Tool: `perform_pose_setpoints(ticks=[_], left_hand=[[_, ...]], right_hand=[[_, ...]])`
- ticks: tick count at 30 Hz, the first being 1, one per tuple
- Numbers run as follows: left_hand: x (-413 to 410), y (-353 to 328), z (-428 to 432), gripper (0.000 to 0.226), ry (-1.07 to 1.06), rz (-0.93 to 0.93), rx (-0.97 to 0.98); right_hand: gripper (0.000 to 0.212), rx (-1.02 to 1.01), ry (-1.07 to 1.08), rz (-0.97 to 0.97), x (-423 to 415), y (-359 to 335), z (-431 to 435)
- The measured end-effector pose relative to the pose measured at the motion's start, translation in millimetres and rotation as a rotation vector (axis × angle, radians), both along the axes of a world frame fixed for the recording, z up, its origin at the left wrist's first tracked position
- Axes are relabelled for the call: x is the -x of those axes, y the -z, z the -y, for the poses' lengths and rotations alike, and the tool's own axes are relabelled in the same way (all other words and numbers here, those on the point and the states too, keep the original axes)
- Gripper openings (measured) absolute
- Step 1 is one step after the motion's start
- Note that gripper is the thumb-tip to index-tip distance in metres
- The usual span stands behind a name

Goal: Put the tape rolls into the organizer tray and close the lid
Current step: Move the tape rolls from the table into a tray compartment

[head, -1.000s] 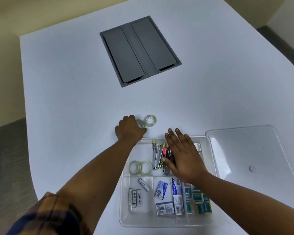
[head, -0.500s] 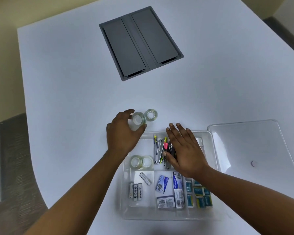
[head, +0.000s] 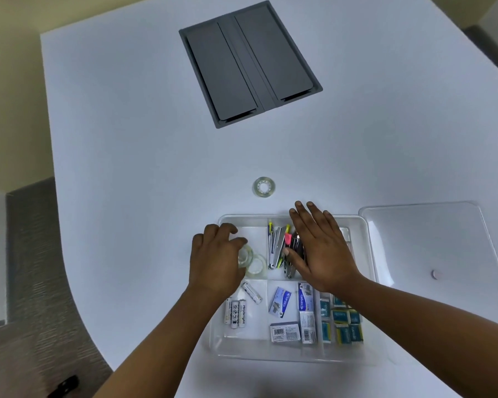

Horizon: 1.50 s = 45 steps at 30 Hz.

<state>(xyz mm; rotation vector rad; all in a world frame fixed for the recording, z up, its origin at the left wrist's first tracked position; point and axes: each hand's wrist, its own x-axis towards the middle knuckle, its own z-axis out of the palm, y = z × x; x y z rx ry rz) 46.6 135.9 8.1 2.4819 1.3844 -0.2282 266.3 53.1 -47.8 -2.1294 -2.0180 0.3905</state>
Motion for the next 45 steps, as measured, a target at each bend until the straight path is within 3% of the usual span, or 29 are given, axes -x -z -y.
perform_pose_setpoints(ticks=[6,10,13,17,22,35,40,45], left_hand=[[-2.4,10.9,-2.4,0.047,-0.017,-0.079,-0.027],[-0.7,12.1,-6.1,0.054,-0.027,-0.097,-0.009],[-1.9,6.3,-13.6,0.060,-0.069,-0.015,0.017],[-9.3,-3.6,-26.0,0.049,-0.120,0.165,-0.024],[-42.8,-0.3,-64.7,0.048,-0.115,0.239,-0.017],[-90.3,33.1,-117.5,0.065,0.032,0.097,0.064],[-93.2,37.8,-118.2,0.048,0.072,0.061,0.007],[-80.2,21.5,-113.3,0.041,-0.029,0.223,0.000]], right_hand=[[0.072,0.001,0.000,0.001,-0.2,1.4,-0.6],[0.072,-0.001,0.001,-0.007,-0.5,2.3,0.2],[0.072,-0.006,-0.002,-0.010,-1.4,2.1,-0.6],[0.072,-0.001,-0.002,-0.016,0.5,0.2,1.1],[0.071,-0.011,0.003,-0.020,-4.4,-0.3,-5.1],[0.072,-0.001,0.005,-0.044,1.0,1.4,0.5],[0.072,0.001,0.011,-0.048,-0.9,0.6,-0.4],[0.072,-0.005,0.004,-0.047,-1.1,0.6,-0.5]])
